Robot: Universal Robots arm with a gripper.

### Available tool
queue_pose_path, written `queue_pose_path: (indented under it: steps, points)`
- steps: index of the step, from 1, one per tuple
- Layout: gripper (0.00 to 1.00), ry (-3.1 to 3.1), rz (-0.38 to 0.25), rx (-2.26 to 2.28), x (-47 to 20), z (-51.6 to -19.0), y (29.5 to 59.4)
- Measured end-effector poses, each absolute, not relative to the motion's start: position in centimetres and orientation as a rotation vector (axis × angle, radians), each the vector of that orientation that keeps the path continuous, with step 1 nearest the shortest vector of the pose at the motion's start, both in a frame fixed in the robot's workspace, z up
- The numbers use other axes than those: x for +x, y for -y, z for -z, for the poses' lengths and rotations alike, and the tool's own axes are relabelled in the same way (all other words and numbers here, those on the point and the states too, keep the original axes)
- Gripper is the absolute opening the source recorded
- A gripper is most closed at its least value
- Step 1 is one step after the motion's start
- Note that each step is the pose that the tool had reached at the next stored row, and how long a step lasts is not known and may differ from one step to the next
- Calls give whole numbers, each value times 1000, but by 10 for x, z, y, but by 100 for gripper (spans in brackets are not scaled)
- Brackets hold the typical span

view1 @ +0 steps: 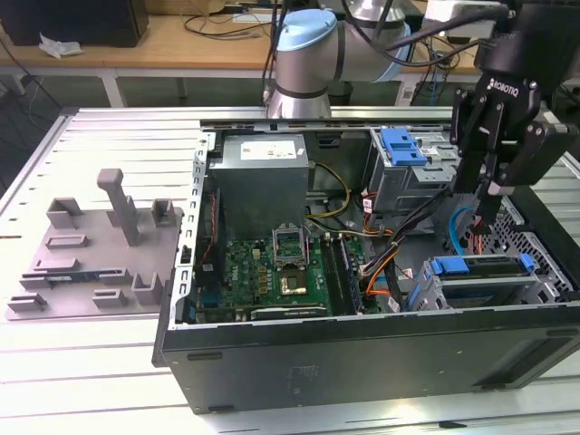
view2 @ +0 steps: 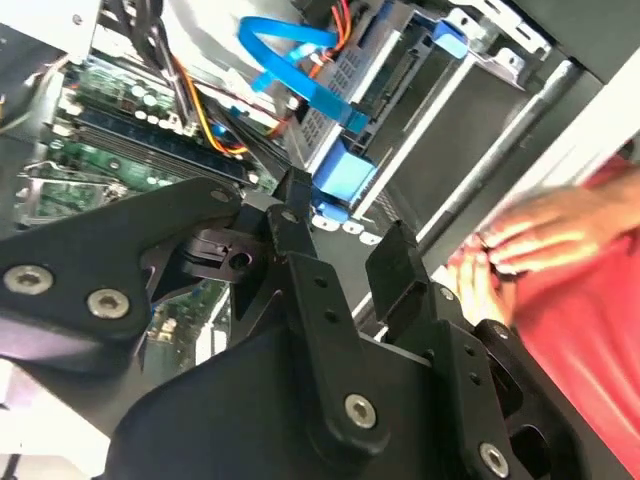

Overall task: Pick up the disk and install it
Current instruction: 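Insert the first disk wire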

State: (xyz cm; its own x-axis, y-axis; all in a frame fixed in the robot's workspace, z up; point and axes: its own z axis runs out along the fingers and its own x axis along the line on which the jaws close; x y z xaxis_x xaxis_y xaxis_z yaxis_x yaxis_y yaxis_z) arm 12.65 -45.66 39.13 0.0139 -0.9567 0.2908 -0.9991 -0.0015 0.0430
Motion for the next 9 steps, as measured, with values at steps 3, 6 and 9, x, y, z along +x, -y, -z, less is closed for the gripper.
queue_pose_path:
  steps: [3,6,9]
  points:
    - [50,2031,-272,2037,133,-391,452]
    - [50,2048,-269,2018,138,-390,451]
    - [50,2048,-265,2013,152,-388,442]
